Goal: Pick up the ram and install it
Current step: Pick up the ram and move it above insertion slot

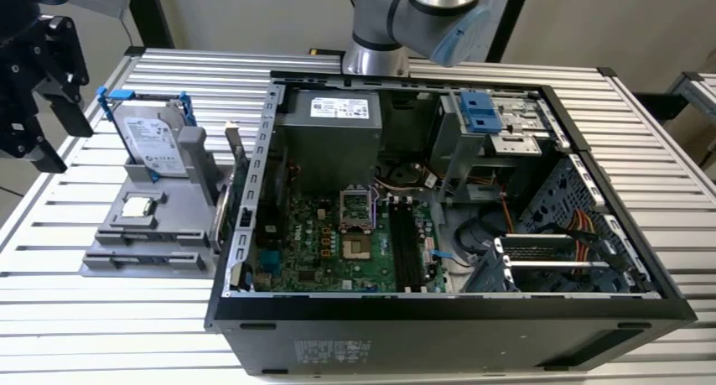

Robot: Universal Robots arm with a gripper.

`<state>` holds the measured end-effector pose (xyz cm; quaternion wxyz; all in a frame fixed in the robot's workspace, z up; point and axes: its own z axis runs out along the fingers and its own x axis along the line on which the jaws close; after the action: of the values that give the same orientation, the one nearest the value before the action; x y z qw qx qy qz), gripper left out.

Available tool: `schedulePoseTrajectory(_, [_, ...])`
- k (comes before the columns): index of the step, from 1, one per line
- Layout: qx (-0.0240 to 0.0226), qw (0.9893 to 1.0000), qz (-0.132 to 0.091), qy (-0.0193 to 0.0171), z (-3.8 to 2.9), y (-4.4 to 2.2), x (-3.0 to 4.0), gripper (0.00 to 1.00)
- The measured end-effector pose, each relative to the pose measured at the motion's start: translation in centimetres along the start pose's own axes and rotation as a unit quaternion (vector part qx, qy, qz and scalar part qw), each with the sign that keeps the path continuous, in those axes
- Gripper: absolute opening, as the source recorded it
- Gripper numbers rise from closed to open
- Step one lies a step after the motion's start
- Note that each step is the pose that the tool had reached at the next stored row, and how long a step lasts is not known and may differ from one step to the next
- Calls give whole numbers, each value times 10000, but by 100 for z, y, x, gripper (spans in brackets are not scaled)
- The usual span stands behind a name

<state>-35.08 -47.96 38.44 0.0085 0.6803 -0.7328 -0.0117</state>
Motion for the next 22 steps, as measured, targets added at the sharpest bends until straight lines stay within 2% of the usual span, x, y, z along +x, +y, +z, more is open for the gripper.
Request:
schedulePoseTrajectory(9, [10, 10000, -69, 2, 40, -1, -6, 100])
schedulePoseTrajectory(22, [19, 9993, -362, 8, 125, -12, -27, 100])
